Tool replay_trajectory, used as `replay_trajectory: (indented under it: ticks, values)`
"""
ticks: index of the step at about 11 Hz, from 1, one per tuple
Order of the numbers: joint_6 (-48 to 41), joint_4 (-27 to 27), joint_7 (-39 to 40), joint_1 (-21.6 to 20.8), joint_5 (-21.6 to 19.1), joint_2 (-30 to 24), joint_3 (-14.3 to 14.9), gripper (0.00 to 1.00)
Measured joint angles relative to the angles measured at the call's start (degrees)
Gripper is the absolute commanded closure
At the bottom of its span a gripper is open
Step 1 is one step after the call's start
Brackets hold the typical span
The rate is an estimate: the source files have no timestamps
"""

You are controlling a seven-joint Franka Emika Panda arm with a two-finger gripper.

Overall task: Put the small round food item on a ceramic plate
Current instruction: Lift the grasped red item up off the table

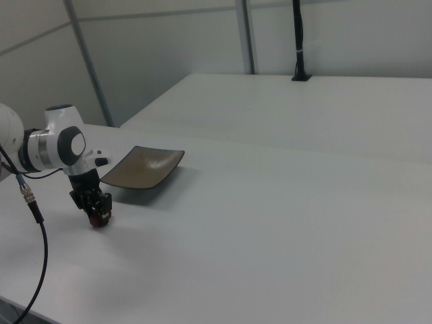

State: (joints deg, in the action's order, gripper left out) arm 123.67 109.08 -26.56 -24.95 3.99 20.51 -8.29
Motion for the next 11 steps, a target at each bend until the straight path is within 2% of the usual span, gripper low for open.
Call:
replay_trajectory:
  ticks: [7,9,11]
  values:
    - [0.0,-1.89,0.1,0.11,0.1,-1.76,-0.09,0.84]
    - [-3.36,-3.64,0.5,0.52,0.21,-4.07,-0.08,0.84]
    - [-9.15,-8.14,2.39,2.15,0.2,-6.3,-0.07,0.82]
